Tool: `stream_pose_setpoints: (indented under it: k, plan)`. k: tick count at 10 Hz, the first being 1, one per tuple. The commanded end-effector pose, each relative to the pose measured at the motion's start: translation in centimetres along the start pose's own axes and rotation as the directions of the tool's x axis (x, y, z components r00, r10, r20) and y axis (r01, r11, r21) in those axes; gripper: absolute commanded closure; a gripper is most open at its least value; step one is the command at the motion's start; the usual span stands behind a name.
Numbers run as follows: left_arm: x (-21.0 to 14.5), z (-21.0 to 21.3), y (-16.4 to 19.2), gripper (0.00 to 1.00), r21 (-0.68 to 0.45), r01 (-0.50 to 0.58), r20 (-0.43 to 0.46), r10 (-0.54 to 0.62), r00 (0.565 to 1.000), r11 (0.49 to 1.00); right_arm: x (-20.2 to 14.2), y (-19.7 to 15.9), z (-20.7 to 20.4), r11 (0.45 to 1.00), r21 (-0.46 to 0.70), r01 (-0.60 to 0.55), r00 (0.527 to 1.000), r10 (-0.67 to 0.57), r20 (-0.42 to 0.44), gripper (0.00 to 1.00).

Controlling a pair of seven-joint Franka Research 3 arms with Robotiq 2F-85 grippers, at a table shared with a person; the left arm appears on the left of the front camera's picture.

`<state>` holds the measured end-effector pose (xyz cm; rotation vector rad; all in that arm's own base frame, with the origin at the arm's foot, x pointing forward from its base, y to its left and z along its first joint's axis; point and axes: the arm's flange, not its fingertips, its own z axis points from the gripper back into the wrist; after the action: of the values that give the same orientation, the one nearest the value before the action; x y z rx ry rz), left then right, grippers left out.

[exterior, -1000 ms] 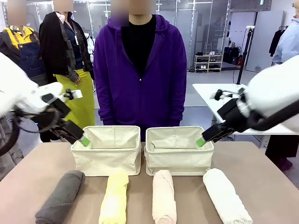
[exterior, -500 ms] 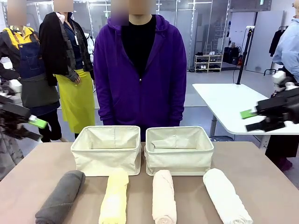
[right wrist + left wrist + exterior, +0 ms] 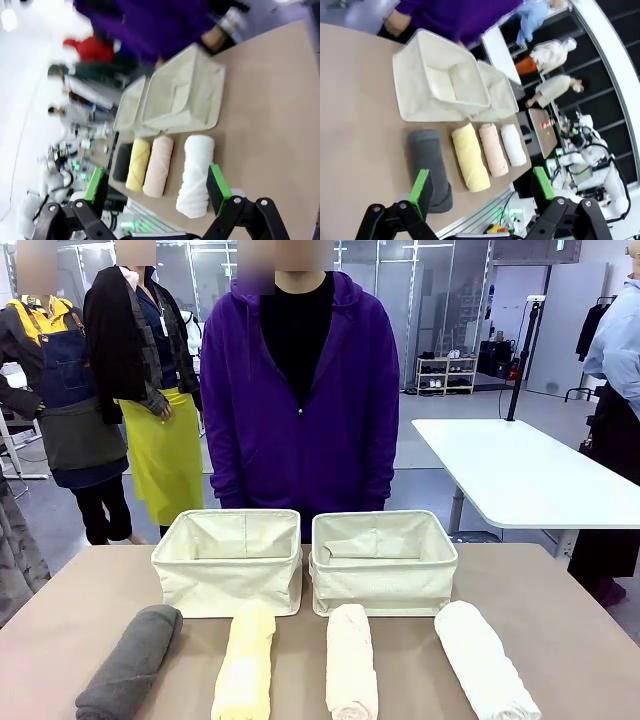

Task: Divide the towels into two baskets.
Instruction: Pick up one hotel-folded towel and place it in the Fabric basket indicated by the person.

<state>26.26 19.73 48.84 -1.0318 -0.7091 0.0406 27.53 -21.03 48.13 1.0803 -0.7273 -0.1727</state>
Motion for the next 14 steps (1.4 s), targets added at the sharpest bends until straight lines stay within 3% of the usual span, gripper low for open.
stream_pose_setpoints:
  k: [1,2,3,14]
  plan:
    - [-0.63,0.89,0.39,0.0,-0.017,0.025,0.081,-0.024,0.996,1.0,0.04,-0.82,1.64,1.0,0.007,0.017,0.995,-0.018,0.093,0.0]
    - [-0.49,1.07,0.26,0.0,0.004,0.013,0.112,-0.013,0.994,1.0,0.19,-0.73,2.01,1.0,-0.013,0.015,0.994,-0.013,0.11,0.0]
    - [-0.46,1.49,0.47,0.0,0.01,-0.005,0.05,0.004,0.999,1.0,-0.19,-0.82,2.11,0.999,-0.012,0.029,0.998,-0.029,0.061,0.0]
    - [-0.46,1.49,0.47,0.0,0.01,-0.005,0.05,0.004,0.999,1.0,-0.19,-0.82,2.11,0.999,-0.012,0.029,0.998,-0.029,0.061,0.0]
